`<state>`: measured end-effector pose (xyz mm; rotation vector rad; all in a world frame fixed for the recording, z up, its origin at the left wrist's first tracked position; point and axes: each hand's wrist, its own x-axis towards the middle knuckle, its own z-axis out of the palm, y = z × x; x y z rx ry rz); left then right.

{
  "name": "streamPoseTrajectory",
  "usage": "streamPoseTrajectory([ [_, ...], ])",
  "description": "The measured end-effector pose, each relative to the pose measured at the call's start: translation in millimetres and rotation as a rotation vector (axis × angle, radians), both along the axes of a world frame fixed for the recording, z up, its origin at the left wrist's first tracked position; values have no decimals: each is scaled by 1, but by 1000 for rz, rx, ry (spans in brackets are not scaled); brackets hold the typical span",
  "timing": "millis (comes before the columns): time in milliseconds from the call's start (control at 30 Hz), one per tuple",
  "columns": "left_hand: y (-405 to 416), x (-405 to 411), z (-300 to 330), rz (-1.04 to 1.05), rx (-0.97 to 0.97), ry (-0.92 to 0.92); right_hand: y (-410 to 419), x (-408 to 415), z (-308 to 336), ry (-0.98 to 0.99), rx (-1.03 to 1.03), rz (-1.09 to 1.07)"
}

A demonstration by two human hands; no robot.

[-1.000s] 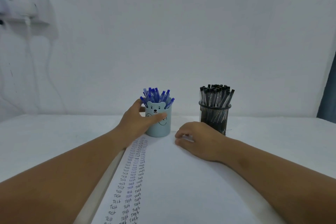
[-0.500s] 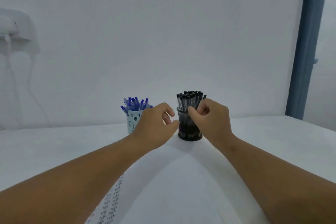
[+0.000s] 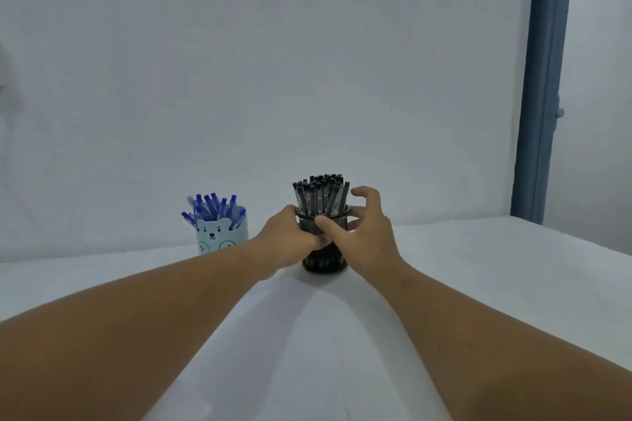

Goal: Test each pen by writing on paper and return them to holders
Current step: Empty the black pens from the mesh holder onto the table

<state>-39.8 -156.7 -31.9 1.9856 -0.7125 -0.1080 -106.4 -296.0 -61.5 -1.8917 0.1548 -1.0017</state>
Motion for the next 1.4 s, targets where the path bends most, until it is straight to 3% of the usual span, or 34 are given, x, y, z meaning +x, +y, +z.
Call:
streamPoseTrajectory([
  [233, 30, -33, 35, -135, -177, -66, 30, -27, 44, -210, -4, -15],
  [500, 134, -50, 44, 37, -352, -311, 125, -52, 103, -30, -117, 235],
  [833, 312, -28, 3, 390, 108, -608, 269, 13, 80, 148, -231, 578],
  [1067, 384, 14, -11, 510, 470, -903, 317, 53, 48, 233, -153, 747],
  [1400, 394, 51, -31, 429, 624, -1224, 301, 80, -6, 151, -549, 612],
])
